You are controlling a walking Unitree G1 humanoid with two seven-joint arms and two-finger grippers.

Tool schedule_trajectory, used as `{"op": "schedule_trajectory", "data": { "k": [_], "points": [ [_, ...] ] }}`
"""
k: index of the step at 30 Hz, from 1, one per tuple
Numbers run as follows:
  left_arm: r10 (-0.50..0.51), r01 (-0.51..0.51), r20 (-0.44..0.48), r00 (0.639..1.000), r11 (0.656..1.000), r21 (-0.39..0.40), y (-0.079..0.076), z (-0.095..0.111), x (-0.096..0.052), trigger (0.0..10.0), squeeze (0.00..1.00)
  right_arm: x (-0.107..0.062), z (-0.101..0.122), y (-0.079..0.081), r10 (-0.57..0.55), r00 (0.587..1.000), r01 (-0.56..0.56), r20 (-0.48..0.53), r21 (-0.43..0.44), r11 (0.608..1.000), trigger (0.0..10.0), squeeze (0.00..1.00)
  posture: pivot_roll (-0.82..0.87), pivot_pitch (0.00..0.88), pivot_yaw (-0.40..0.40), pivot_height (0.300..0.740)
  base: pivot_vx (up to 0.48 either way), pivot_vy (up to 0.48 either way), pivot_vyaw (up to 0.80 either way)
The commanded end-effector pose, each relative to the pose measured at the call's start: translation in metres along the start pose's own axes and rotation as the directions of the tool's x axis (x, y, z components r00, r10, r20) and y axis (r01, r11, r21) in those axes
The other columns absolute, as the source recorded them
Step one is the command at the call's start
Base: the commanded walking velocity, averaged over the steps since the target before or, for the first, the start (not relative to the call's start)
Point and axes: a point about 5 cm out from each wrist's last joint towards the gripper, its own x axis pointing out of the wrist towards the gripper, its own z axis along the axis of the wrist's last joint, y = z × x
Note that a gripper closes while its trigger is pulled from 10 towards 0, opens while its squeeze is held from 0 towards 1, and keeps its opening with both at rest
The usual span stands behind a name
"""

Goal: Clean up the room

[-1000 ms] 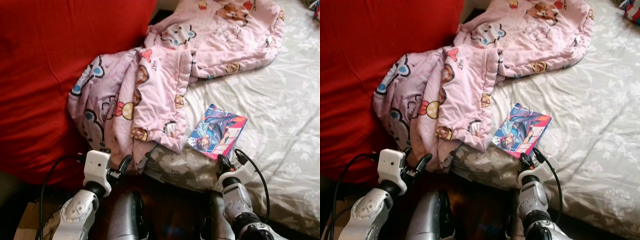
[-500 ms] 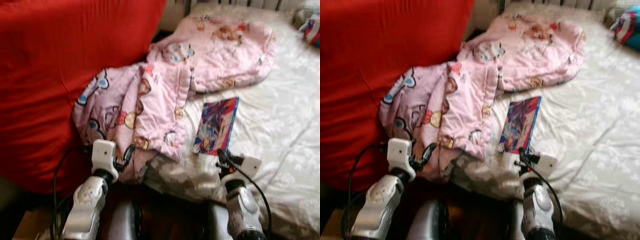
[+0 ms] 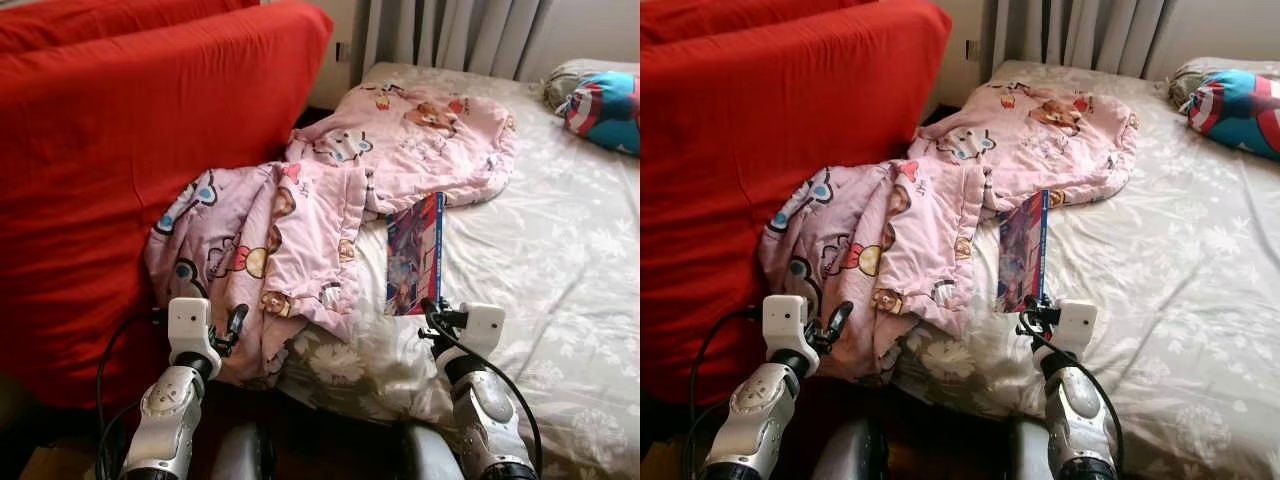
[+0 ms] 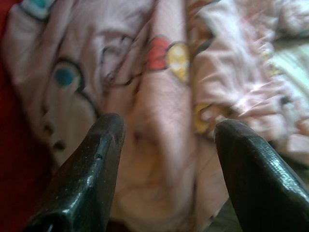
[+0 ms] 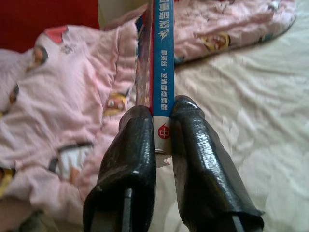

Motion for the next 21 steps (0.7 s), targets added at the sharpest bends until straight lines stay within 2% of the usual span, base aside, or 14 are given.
{"op": "schedule_trajectory", "data": {
  "k": [1,6,9,11,14,15,19,21],
  "points": [
    [0.027,-0.027,-0.030,0.999,1.000,0.006,0.007,-0.006,0.001,10.0,0.00,0.006,0.015,0.002,0.005,0.998,-0.004,0.063,-0.018,1.000,10.0,0.00,-0.02,0.000,-0.019,0.683,0.000,0.000,0.00],
    [0.039,-0.039,-0.079,0.996,0.999,-0.006,0.008,-0.018,0.001,10.0,0.00,0.007,0.017,-0.002,-0.027,0.998,0.029,0.064,-0.034,0.999,10.0,0.00,-0.03,0.000,-0.020,0.713,0.000,0.000,0.00],
    [0.026,-0.026,-0.145,0.989,1.000,0.005,0.004,-0.033,-0.001,10.0,0.00,0.009,0.020,-0.005,-0.064,0.995,0.065,0.074,-0.014,0.998,10.0,0.00,-0.03,0.000,-0.020,0.733,0.000,0.000,0.00],
    [0.024,-0.022,-0.224,0.974,1.000,0.013,0.002,-0.050,-0.006,10.0,0.00,0.010,0.017,-0.003,-0.059,0.997,0.060,0.058,-0.018,0.998,10.0,0.00,-0.03,0.000,-0.020,0.740,0.000,0.000,0.00],
    [0.041,-0.042,-0.292,0.955,0.999,0.004,0.004,-0.065,-0.013,10.0,0.00,0.008,0.012,0.001,-0.036,0.999,0.038,0.037,-0.038,0.999,10.0,0.00,-0.03,0.000,-0.020,0.740,0.000,0.000,0.00],
    [0.041,-0.042,-0.292,0.955,0.999,0.004,0.004,-0.065,-0.013,10.0,0.00,0.008,0.012,0.001,-0.036,0.999,0.038,0.037,-0.038,0.999,10.0,0.00,-0.03,0.000,-0.020,0.740,0.000,0.000,0.00],
    [0.057,-0.055,-0.394,0.918,0.998,0.015,0.005,-0.085,-0.024,10.0,0.00,0.009,0.006,0.003,-0.048,0.999,0.048,0.005,-0.054,0.997,10.0,0.00,-0.05,0.000,-0.010,0.740,0.000,0.000,0.00],
    [0.055,-0.052,-0.406,0.912,0.998,0.019,0.004,-0.087,-0.025,10.0,0.00,0.009,0.004,0.003,-0.050,0.999,0.049,-0.003,-0.064,0.997,10.0,0.00,-0.05,0.000,-0.010,0.740,0.000,0.000,0.00]
  ]
}}
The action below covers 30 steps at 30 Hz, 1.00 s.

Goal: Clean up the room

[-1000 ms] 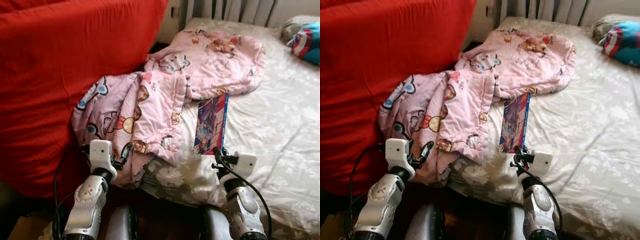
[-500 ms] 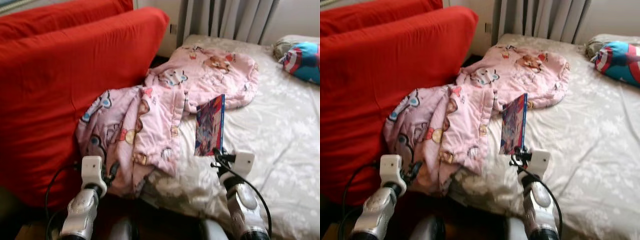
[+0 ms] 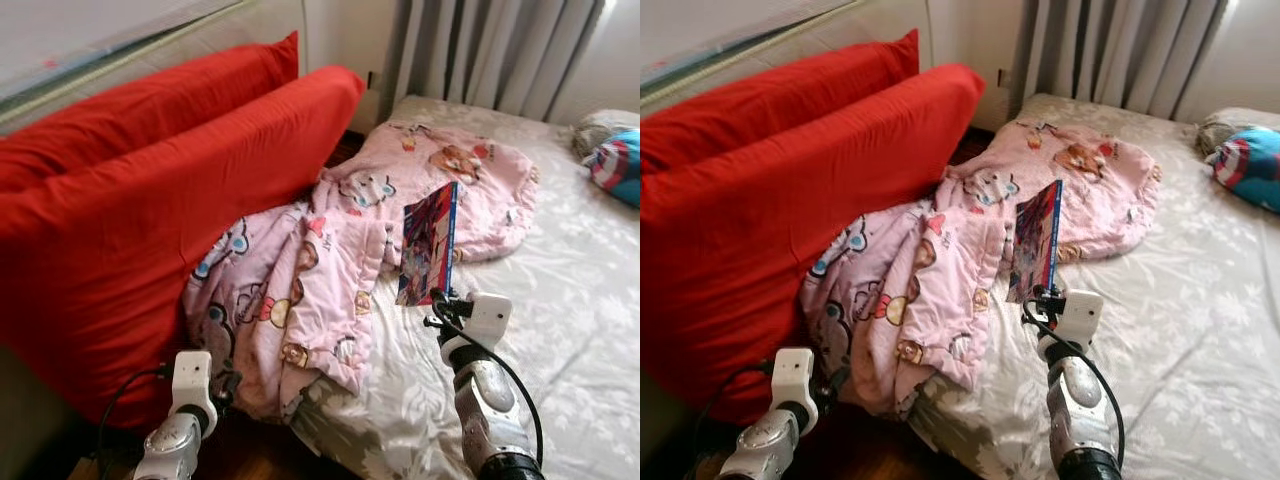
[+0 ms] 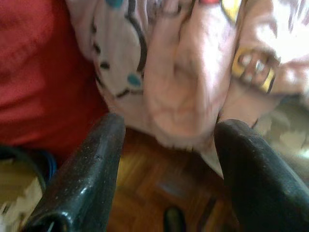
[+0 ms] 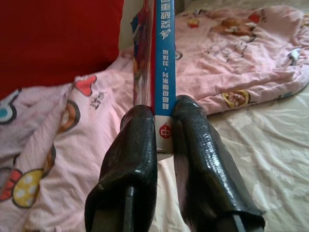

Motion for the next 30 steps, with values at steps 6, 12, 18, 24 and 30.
{"op": "schedule_trajectory", "data": {
  "k": [6,12,18,24,30],
  "points": [
    [0.032,-0.026,-0.126,0.992,0.999,0.048,0.006,-0.022,-0.005,10.0,0.00,0.001,0.000,0.007,0.023,1.000,-0.022,0.012,-0.020,1.000,10.0,0.00,-0.06,0.000,0.002,0.740,0.000,0.000,0.00],
    [0.063,-0.060,-0.151,0.987,0.998,0.022,0.004,-0.030,-0.007,10.0,0.00,0.001,-0.001,0.005,0.014,1.000,-0.013,0.004,-0.024,1.000,10.0,0.00,-0.07,0.000,0.002,0.740,0.000,0.000,0.00],
    [0.068,-0.063,-0.175,0.982,0.997,0.034,-0.002,-0.039,-0.010,10.0,0.00,0.004,0.000,0.007,0.011,1.000,-0.011,0.003,-0.019,1.000,10.0,0.00,-0.05,0.000,-0.010,0.740,0.000,0.000,0.00],
    [0.056,-0.046,-0.197,0.979,0.997,0.055,-0.005,-0.046,-0.013,10.0,0.00,0.007,0.004,0.011,0.022,0.999,-0.022,0.024,-0.017,1.000,10.0,0.00,-0.05,0.000,-0.010,0.740,0.000,0.000,0.00],
    [0.055,-0.041,-0.200,0.978,0.996,0.074,-0.005,-0.046,-0.013,10.0,0.00,0.007,0.004,0.010,0.012,1.000,-0.012,0.018,-0.019,1.000,10.0,0.00,-0.05,0.000,-0.013,0.740,0.000,0.000,0.00]
  ]
}}
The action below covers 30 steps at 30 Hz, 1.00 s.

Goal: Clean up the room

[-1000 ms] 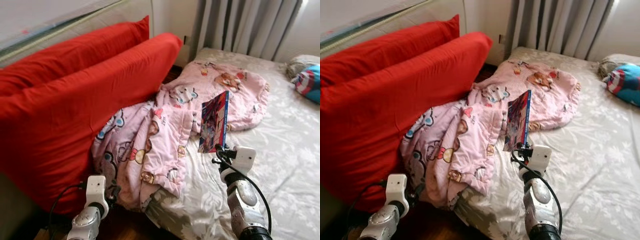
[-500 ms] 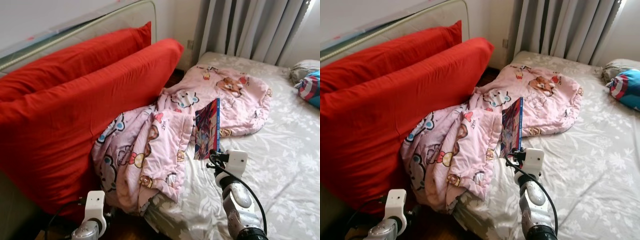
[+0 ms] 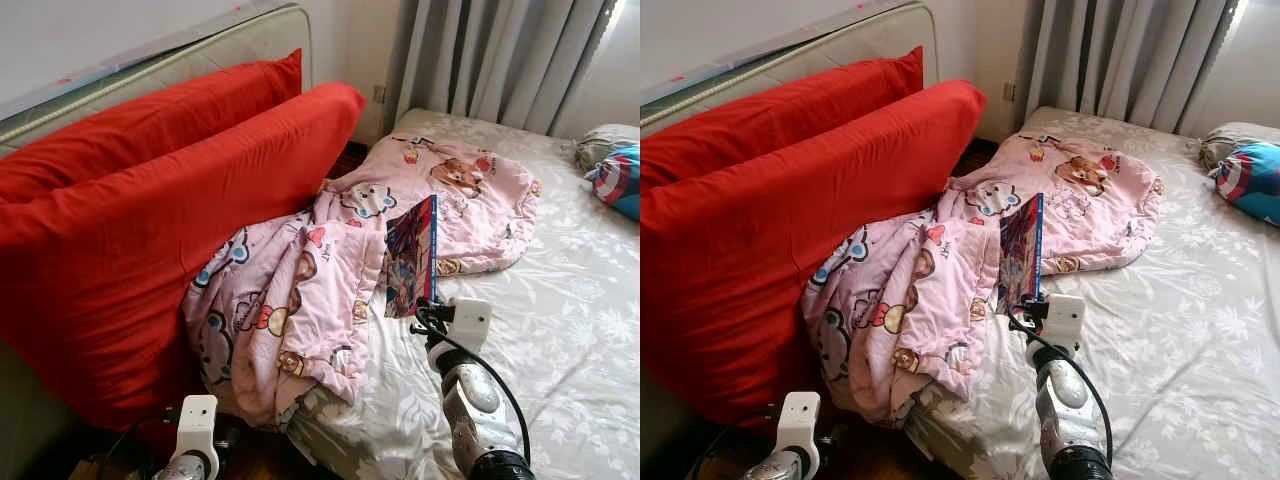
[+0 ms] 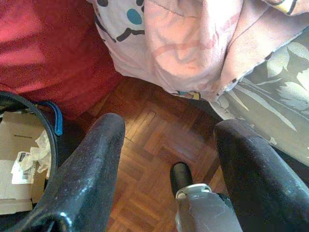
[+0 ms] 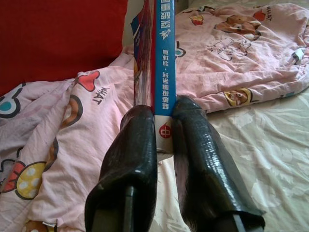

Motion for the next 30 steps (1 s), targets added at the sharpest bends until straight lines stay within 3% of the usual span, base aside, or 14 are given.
{"op": "schedule_trajectory", "data": {
  "k": [1,25,30],
  "points": [
    [0.001,-0.001,-0.028,1.000,1.000,0.030,0.0000,-0.0065,-0.0013,10.0,0.00,0.0059,0.0122,0.0031,0.009,0.999,-0.008,0.049,-0.010,1.000,10.0,0.00,-0.05,0.000,-0.013,0.740,0.000,0.000,0.00],
    [-0.016,0.020,-0.054,0.998,0.997,0.071,-0.0026,-0.0149,-0.0035,10.0,0.00,0.0059,0.0115,0.0053,0.022,0.999,-0.022,0.039,-0.019,1.000,10.0,0.00,-0.05,0.000,-0.020,0.740,0.000,0.000,-0.75],
    [-0.017,0.021,-0.054,0.998,0.998,0.063,-0.0025,-0.0162,-0.0039,10.0,0.00,0.0062,0.0113,0.0053,0.025,0.999,-0.024,0.035,-0.022,0.999,10.0,0.00,-0.05,0.000,-0.022,0.740,0.000,-0.236,-0.79]
  ]
}}
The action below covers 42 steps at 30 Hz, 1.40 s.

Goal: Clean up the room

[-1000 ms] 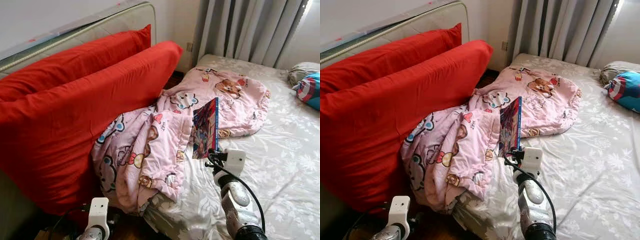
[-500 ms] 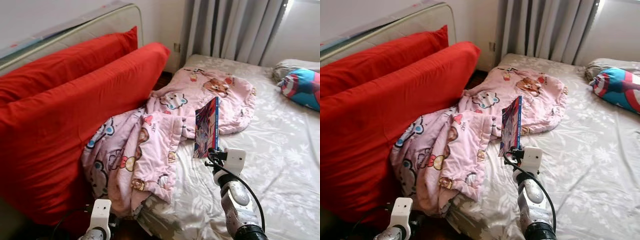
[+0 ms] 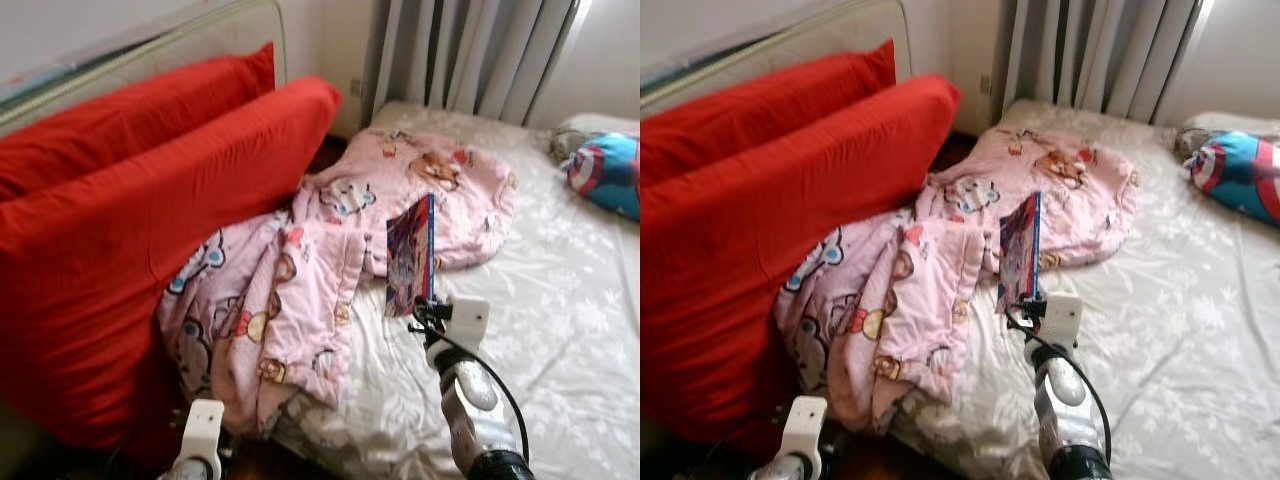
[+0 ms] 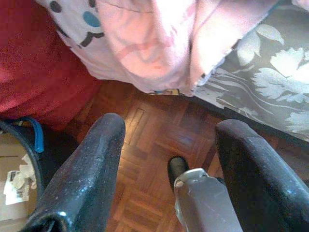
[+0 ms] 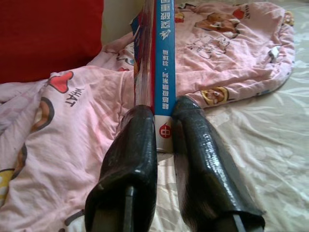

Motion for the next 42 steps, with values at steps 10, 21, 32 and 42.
{"op": "schedule_trajectory", "data": {
  "k": [10,21,32,42],
  "points": [
    [0.002,-0.001,-0.017,1.000,1.000,0.011,-0.0010,-0.0069,-0.0017,10.0,0.00,0.0046,0.0101,0.0021,0.013,0.999,-0.012,0.036,-0.018,1.000,10.0,0.00,-0.05,0.000,-0.024,0.740,0.000,0.000,-0.79],
    [-0.002,0.002,-0.019,1.000,1.000,0.020,-0.0047,-0.0071,-0.0014,10.0,0.00,0.0035,0.0096,0.0025,0.013,0.999,-0.012,0.042,-0.015,1.000,10.0,0.00,-0.05,0.003,-0.023,0.740,0.000,0.000,-0.69],
    [-0.006,0.007,-0.021,1.000,1.000,0.021,-0.0030,-0.0087,-0.0020,10.0,0.00,0.0031,0.0081,0.0034,0.025,0.999,-0.024,0.036,-0.036,0.999,10.0,0.00,-0.05,0.006,-0.024,0.740,0.000,0.000,0.00],
    [-0.009,0.009,-0.013,1.000,1.000,0.017,-0.0039,-0.0075,-0.0019,10.0,0.00,0.0032,0.0073,0.0051,0.036,0.999,-0.034,0.030,-0.050,0.998,10.0,0.00,-0.05,0.007,-0.024,0.740,0.000,-0.346,0.00]
  ]
}}
